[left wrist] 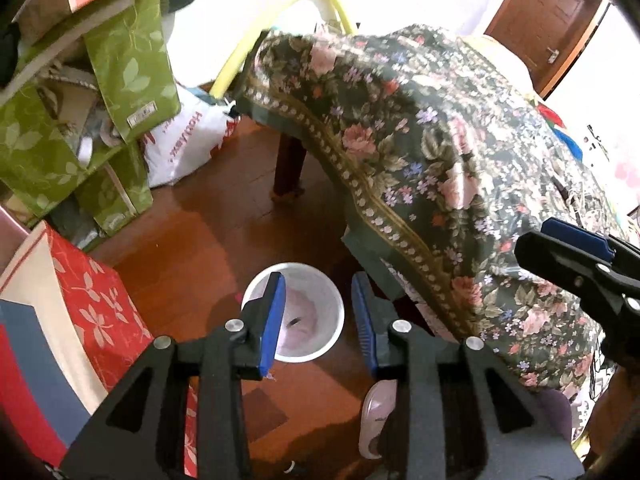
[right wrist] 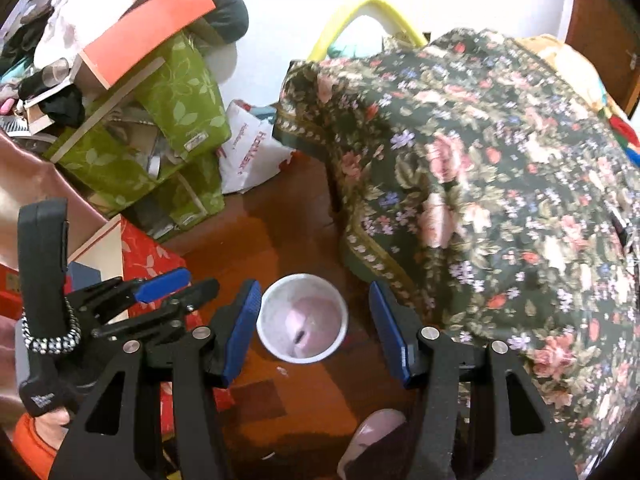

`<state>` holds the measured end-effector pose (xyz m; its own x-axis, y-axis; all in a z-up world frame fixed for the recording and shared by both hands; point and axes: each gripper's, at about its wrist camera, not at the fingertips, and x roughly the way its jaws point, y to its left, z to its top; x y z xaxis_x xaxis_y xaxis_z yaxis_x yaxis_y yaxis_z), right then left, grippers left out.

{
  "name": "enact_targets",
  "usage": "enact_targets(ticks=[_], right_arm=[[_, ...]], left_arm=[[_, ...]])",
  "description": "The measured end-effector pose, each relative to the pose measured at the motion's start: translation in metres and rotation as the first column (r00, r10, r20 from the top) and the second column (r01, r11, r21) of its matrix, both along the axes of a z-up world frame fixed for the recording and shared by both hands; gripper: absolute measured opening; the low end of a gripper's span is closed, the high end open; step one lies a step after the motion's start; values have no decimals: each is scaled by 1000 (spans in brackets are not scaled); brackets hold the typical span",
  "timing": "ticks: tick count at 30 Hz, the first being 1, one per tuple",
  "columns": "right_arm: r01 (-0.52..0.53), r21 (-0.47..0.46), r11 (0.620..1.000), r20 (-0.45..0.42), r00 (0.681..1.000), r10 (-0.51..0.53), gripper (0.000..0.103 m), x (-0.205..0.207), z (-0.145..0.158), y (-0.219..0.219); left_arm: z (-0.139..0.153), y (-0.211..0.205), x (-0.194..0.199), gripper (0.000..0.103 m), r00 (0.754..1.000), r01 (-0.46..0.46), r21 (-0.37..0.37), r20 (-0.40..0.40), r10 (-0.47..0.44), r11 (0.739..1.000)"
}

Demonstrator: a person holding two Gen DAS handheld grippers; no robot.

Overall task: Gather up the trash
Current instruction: 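Open both grippers over the white bin, dropping the bag and pen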

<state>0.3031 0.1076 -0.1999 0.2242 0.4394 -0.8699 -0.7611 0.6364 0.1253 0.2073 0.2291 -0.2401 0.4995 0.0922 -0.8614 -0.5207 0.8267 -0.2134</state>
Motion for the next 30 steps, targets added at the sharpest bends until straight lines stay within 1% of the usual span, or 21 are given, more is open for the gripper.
enact_targets(ticks=[2, 6, 10, 13, 17, 19, 20, 21, 22, 23, 24, 26, 29, 30], right_arm=[[9, 13, 1000, 30, 1000, -10, 52, -3, 8, -7], [20, 45, 999, 120, 993, -25, 52, -16, 33, -25], [29, 91, 995, 166, 985, -44, 52, -25, 56, -47], [37, 131, 991, 194, 979, -62, 52, -31, 73, -67], [64, 180, 982, 251, 962, -109, 52, -39, 97, -95], [81, 210, 974, 263, 955, -136, 52, -40, 108, -112], [89, 223, 971, 266, 952, -149, 53, -40, 113, -118], [104, 241, 965, 270, 948, -170, 58, -39, 120, -129], [113, 255, 960, 274, 944, -183, 64, -40, 125, -137], [123, 273, 954, 278, 939, -201, 67, -39, 130, -147], [138, 293, 946, 285, 932, -224, 70, -39, 136, -157], [165, 329, 930, 307, 913, -270, 71, -38, 147, -179], [194, 343, 919, 341, 886, -314, 75, -37, 160, -202], [204, 349, 915, 351, 876, -330, 80, -36, 165, -210]], left_arm=[[14, -7, -7, 32, 1000, 3, 24, 27, -4, 1000], [47, -25, -20, 32, 996, 12, 72, 89, -19, 997], [82, -49, -32, 32, 986, 27, 132, 160, -48, 991], [113, -74, -39, 32, 971, 52, 186, 219, -93, 981], [145, -103, -44, 32, 951, 79, 236, 272, -144, 969], [158, -117, -44, 34, 942, 94, 253, 291, -168, 963], [165, -125, -44, 40, 936, 101, 258, 303, -180, 961], [171, -132, -44, 52, 931, 106, 262, 312, -188, 959], [178, -140, -42, 58, 925, 105, 268, 327, -193, 958], [183, -146, -43, 65, 919, 102, 274, 342, -196, 956], [187, -152, -42, 68, 912, 99, 282, 358, -200, 954], [197, -166, -37, 73, 900, 103, 295, 379, -215, 950], [207, -187, -27, 82, 881, 119, 296, 409, -238, 948], [210, -193, -24, 83, 874, 119, 303, 419, -244, 945]])
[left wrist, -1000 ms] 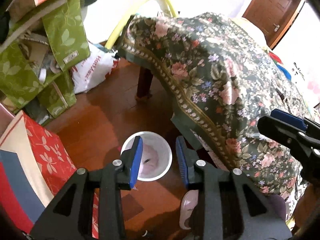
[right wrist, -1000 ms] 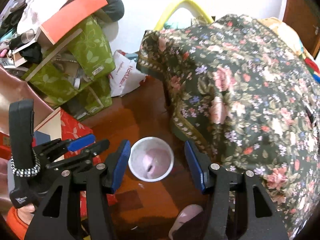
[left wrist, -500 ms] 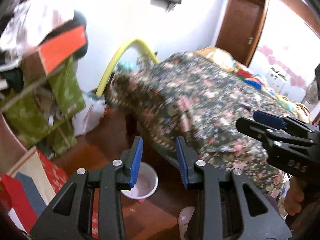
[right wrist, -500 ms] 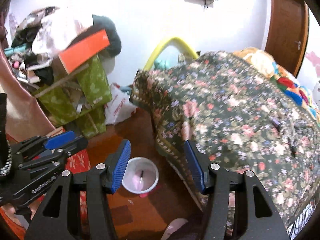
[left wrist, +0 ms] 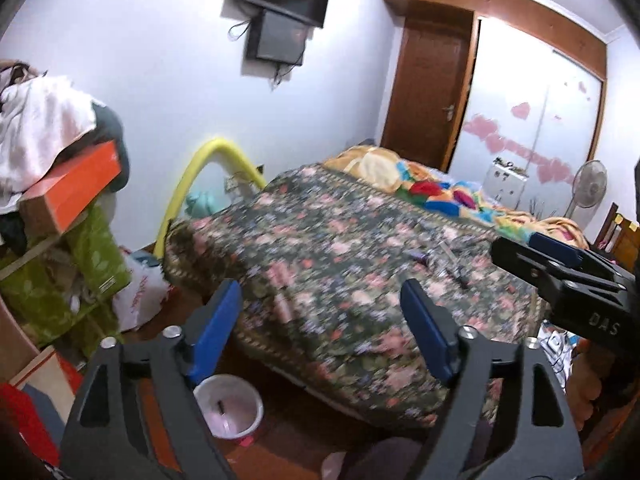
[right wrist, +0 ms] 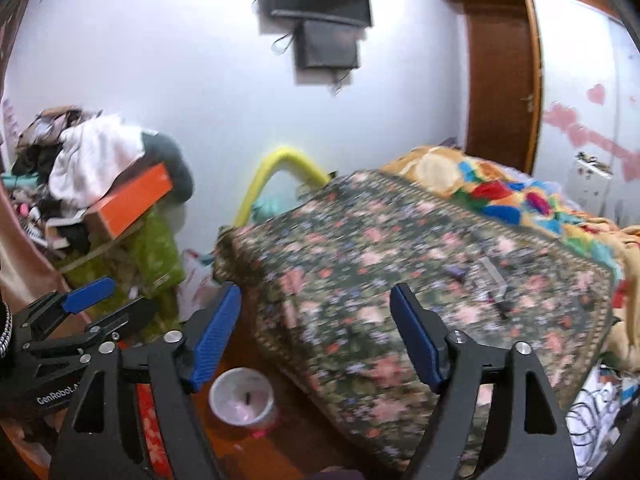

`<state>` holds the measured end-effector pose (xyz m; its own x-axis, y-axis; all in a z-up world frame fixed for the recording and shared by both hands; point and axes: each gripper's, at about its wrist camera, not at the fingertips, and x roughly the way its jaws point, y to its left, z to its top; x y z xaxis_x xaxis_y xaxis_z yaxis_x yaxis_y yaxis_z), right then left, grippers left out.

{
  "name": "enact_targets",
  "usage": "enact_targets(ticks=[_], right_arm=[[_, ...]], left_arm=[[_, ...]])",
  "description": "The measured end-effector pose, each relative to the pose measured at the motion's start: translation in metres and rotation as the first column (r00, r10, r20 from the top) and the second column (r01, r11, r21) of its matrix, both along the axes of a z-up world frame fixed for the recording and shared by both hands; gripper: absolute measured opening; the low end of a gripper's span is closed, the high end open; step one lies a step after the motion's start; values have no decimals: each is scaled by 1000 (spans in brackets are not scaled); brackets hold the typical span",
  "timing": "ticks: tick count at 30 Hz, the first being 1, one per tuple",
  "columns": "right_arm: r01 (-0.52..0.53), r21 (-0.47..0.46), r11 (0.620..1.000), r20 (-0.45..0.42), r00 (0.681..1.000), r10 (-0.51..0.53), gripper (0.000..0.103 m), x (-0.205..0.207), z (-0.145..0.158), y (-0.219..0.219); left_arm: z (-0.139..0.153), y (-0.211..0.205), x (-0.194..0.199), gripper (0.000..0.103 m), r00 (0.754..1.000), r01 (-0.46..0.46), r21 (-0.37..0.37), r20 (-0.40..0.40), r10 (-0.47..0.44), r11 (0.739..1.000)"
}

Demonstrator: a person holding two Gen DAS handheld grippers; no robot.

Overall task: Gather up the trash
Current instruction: 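Open both grippers over the white bin, dropping the bag and pen, then move both tools back over the bed toward the remaining items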

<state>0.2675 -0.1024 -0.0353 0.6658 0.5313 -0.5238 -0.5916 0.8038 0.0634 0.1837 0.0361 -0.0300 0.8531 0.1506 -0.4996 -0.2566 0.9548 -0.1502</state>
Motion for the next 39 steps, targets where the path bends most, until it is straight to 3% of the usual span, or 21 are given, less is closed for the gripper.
enact_targets(ticks=[4, 11, 20, 30, 39], right_arm=[[71, 24, 997, 48, 996, -72, 85, 7, 13, -35], [159, 34, 987, 33, 986, -161, 85, 31, 17, -86], [291, -8, 957, -11, 957, -291, 85, 86, -5, -153], [400, -148, 904, -97, 904, -416, 85, 159, -69, -204], [363, -207, 908, -234, 883, -406, 85, 226, -149, -212]], left_arm=[[8, -30, 23, 88, 999, 42, 29, 25, -42, 999], [8, -83, 70, 90, 990, 139, 33, 15, -140, 990], [-13, -144, 149, 91, 966, 258, 48, -50, -255, 965], [-81, -182, 245, 91, 921, 345, 14, -196, -335, 939], [-155, -181, 321, 91, 895, 341, -28, -295, -334, 939]])
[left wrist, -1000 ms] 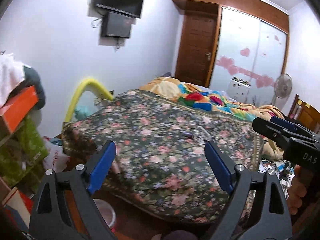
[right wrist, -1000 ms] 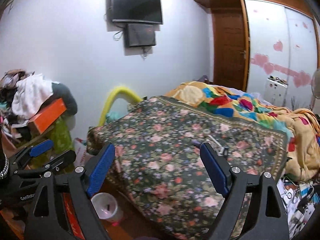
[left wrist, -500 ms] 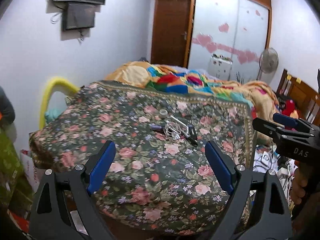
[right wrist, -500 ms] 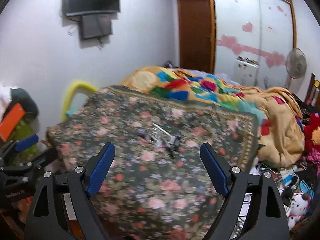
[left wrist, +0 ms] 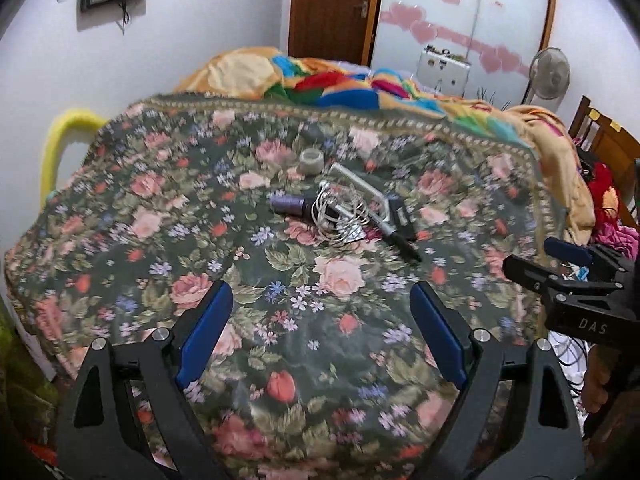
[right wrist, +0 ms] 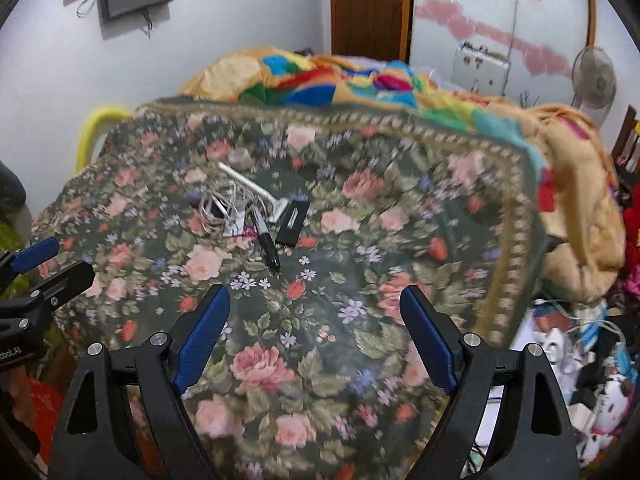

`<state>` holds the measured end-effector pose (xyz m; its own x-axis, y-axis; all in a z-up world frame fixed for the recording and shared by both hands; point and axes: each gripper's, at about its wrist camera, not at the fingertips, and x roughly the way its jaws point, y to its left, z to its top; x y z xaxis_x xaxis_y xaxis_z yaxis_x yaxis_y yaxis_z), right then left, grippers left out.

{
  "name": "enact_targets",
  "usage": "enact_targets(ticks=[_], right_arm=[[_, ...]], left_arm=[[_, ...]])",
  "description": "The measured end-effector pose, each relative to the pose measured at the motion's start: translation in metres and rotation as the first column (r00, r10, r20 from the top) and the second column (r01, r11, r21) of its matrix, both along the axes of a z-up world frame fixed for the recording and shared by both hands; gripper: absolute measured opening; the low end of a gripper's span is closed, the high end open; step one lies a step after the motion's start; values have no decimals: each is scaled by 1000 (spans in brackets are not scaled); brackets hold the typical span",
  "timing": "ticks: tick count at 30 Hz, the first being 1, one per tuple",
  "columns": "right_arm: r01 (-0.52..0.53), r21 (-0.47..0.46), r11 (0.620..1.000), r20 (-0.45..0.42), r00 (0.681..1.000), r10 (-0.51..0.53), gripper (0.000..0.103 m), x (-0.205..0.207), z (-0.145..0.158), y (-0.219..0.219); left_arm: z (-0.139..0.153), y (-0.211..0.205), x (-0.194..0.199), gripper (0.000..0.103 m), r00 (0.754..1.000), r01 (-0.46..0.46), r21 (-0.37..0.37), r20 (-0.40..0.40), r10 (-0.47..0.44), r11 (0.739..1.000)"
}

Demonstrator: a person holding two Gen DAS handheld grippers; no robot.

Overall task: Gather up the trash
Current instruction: 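Move both tools back over the bed toward the remaining items, then grasp the black marker with the right gripper while the left gripper grasps the pink charm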

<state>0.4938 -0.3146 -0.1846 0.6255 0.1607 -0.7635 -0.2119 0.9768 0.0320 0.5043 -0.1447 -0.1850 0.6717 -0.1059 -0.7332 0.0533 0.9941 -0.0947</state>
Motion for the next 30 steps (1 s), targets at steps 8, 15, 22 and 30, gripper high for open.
enact_targets(ticks=[8, 15, 22, 30], right_arm=[[-89, 73, 993, -93, 991, 96, 59, 61, -51, 25], [-148, 58, 987, -131, 979, 155, 32, 100, -80, 51], [-201, 35, 979, -114, 972, 204, 12, 85, -85, 52], [-198, 11, 980, -140, 970, 197, 12, 53, -89, 37]], left_arm=[[-43, 13, 62, 85, 998, -34, -46, -61, 32, 998], [-60, 19, 86, 79, 996, -50, -109, -85, 41, 993], [-77, 9, 108, 67, 992, -27, -115, -125, 12, 993], [-88, 2, 134, 37, 988, -42, -184, -151, 14, 982]])
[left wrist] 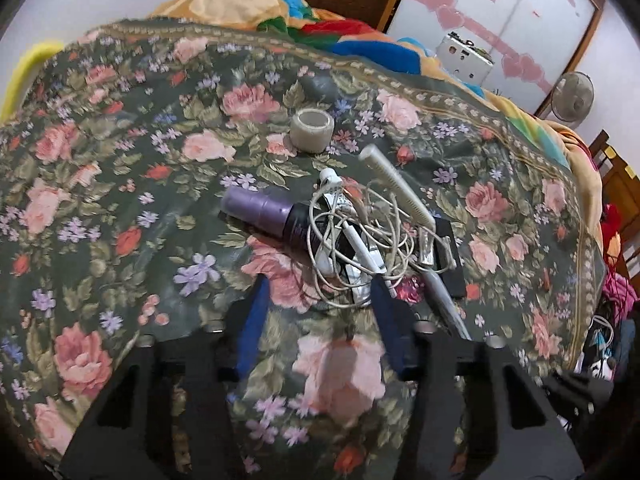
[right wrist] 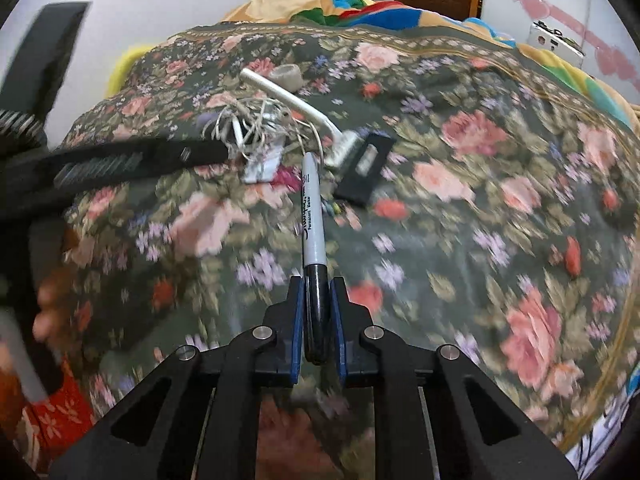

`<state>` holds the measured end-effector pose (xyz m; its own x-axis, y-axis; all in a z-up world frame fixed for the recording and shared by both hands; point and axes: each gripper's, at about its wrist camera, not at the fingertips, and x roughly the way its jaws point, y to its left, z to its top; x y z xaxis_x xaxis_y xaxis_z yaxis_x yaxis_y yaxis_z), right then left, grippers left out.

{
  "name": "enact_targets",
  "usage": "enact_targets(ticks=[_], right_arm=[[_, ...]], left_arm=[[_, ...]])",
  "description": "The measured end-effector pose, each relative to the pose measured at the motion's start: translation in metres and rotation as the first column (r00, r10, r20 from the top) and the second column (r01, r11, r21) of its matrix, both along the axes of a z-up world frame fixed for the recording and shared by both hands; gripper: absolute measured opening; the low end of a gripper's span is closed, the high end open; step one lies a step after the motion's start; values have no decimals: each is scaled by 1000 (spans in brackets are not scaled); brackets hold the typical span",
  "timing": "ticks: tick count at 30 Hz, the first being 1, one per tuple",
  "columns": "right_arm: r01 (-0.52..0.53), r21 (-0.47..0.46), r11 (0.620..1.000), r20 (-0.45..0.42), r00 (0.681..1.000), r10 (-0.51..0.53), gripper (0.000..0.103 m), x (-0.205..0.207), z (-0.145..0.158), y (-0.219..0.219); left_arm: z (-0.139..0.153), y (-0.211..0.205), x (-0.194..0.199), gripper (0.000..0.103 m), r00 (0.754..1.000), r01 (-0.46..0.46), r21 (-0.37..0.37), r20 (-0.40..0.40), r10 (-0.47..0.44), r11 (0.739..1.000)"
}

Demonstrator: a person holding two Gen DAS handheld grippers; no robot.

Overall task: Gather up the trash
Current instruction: 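Grasp the black marker with the right gripper while the left gripper grasps the pink charm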

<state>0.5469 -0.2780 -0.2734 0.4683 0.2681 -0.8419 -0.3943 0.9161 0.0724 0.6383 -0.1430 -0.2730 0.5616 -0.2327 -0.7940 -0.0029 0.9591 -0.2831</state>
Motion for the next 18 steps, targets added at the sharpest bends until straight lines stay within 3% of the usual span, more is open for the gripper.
enact_targets(ticks=[5, 10, 18], right_arm=[[43, -39, 998, 2, 999, -43, 12, -12, 0, -17], [87, -45, 995, -6, 996, -87, 12, -19, 0, -30], [143, -27, 989, -42, 989, -144, 12, -26, 2, -44]], left_arm=[[-9, -6, 8, 1, 1000, 18, -49, -22, -20, 999], [1, -12, -4, 0, 999, 47, -12, 6, -47, 999], [57, -6, -60, 0, 989, 105, 48, 101, -109, 993]])
